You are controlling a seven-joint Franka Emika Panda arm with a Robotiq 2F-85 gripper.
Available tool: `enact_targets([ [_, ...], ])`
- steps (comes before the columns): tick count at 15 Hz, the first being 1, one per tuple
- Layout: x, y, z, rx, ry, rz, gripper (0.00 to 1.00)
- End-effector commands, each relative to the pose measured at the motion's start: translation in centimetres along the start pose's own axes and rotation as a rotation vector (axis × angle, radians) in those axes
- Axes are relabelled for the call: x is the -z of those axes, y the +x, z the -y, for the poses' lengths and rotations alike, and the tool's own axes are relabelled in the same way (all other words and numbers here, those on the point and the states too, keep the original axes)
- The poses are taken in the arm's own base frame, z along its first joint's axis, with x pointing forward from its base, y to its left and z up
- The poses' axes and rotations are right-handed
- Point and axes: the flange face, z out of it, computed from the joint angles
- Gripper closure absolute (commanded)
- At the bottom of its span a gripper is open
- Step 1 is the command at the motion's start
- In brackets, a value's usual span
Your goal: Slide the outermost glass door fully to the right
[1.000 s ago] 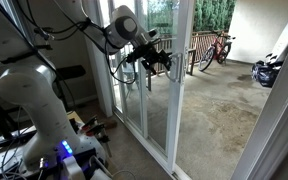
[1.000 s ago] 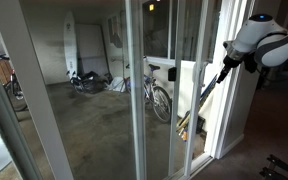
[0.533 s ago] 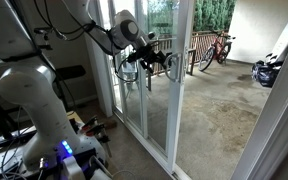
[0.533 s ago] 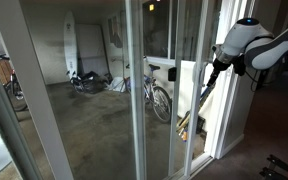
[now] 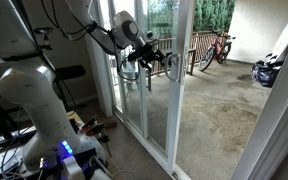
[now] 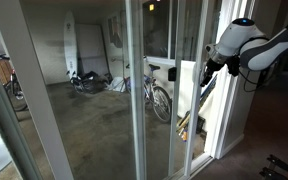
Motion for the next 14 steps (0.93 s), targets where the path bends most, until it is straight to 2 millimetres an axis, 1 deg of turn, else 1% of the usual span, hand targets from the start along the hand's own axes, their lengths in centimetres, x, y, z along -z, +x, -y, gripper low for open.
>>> enact_targets([
  [1, 0.2, 1.0, 0.7, 0.016, -0.019, -0.037, 0.0],
  [6, 0.2, 2.4, 0.4, 0.02, -0.031, -0.039, 0.0],
  [11, -1.1, 2.4, -1.4, 0.032, -0.078, 0.004, 0.0],
  [14, -1.8, 2.3, -1.9, 0.046, -0.091, 0.019, 0.0],
])
